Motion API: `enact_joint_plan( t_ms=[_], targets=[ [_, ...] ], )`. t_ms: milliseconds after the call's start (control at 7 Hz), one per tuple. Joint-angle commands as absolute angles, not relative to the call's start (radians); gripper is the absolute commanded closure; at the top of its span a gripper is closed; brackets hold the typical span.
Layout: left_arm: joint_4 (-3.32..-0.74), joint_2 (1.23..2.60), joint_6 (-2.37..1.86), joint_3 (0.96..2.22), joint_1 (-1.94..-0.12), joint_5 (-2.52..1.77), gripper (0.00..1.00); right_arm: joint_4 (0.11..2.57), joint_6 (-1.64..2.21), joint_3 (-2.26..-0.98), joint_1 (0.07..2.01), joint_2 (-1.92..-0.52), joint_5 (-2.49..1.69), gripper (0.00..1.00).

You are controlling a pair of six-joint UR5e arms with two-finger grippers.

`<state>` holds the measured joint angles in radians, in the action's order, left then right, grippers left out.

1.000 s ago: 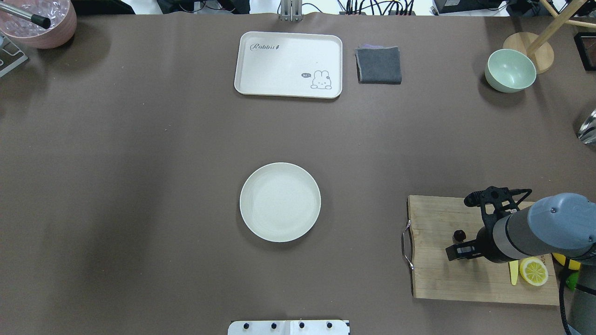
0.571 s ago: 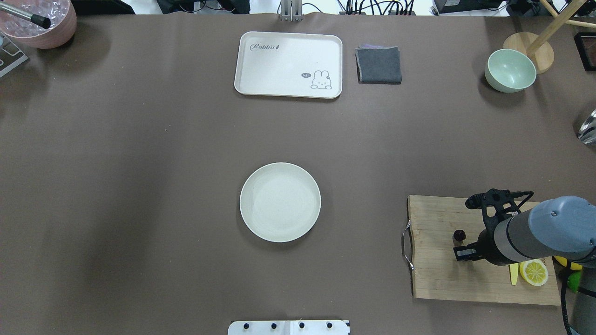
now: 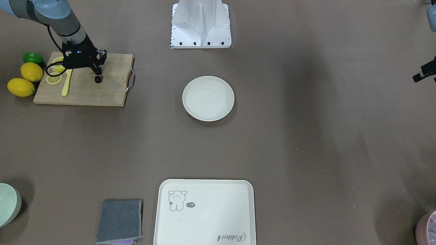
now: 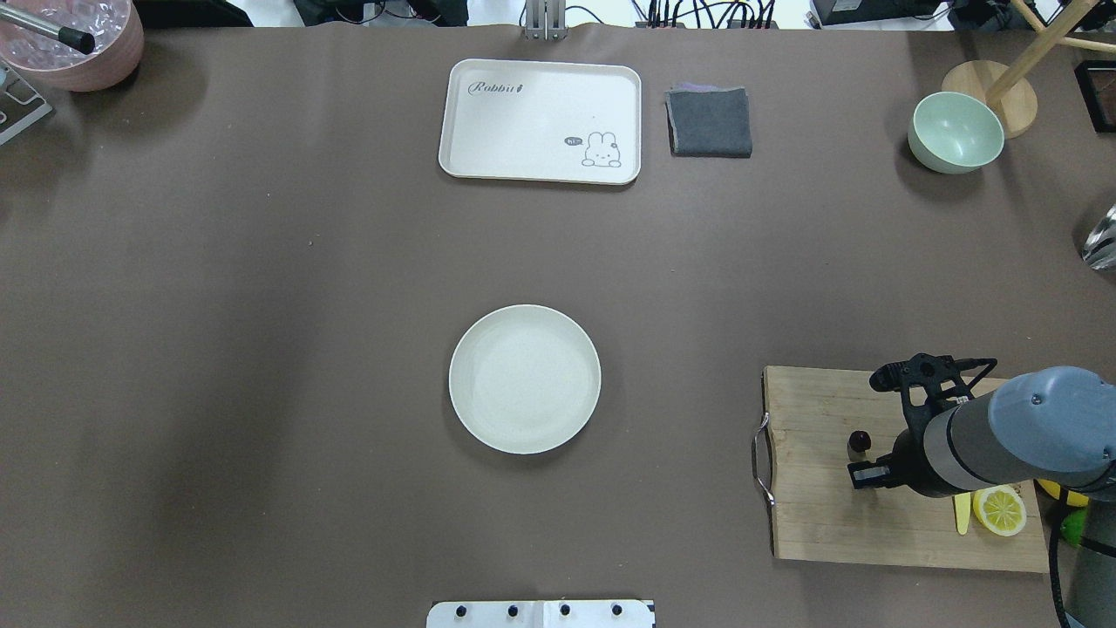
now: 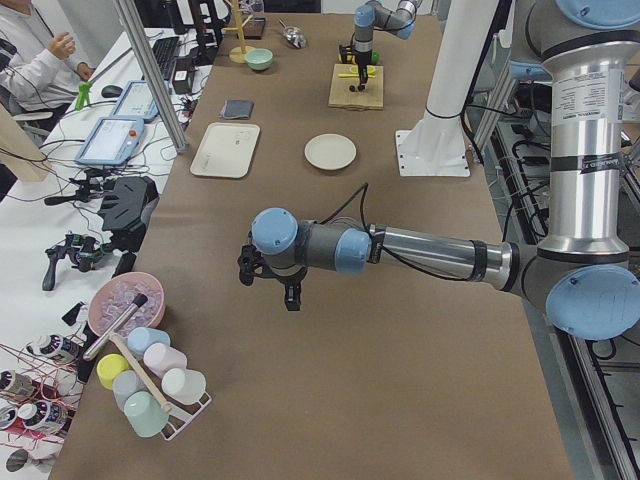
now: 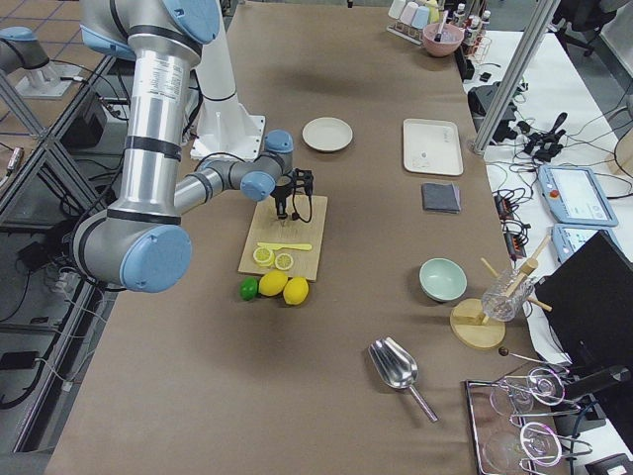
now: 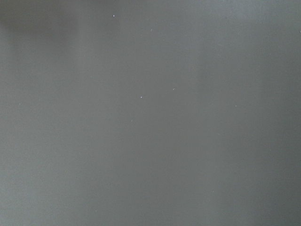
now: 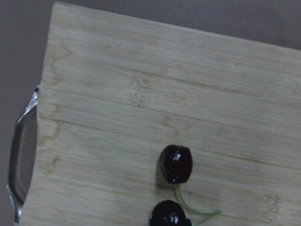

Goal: Place red cherry on plate
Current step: 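Lower the right gripper and grasp the cherry pair by the stems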

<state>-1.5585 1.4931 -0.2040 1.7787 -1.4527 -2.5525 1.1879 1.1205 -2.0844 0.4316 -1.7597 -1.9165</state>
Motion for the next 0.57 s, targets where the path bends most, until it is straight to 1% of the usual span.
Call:
enact_joint_plan(
  t_ms=[0,143,286,429],
  targets=[
    [-1.559,1.493,-0.204,1.782,-1.453,-2.553,0.02,1.295,1.106,-2.132,0.536,-1.712,-2.067,1.00],
    [-1.557,1.493,-0.206,1.795,-1.453,-2.556,0.02,1.448,1.070,-2.199,0.601,-1.638,-2.124,1.00],
    [-1.557,1.493,-0.227,1.804,-1.454,-2.556,0.02,1.680,0.967,-2.251,0.715,-1.500,-2.184,1.00],
    [-1.559,1.493,-0.227,1.804,-1.454,-2.557,0.02,1.974,0.889,-2.319,0.780,-1.338,-2.210,1.00]
  ],
)
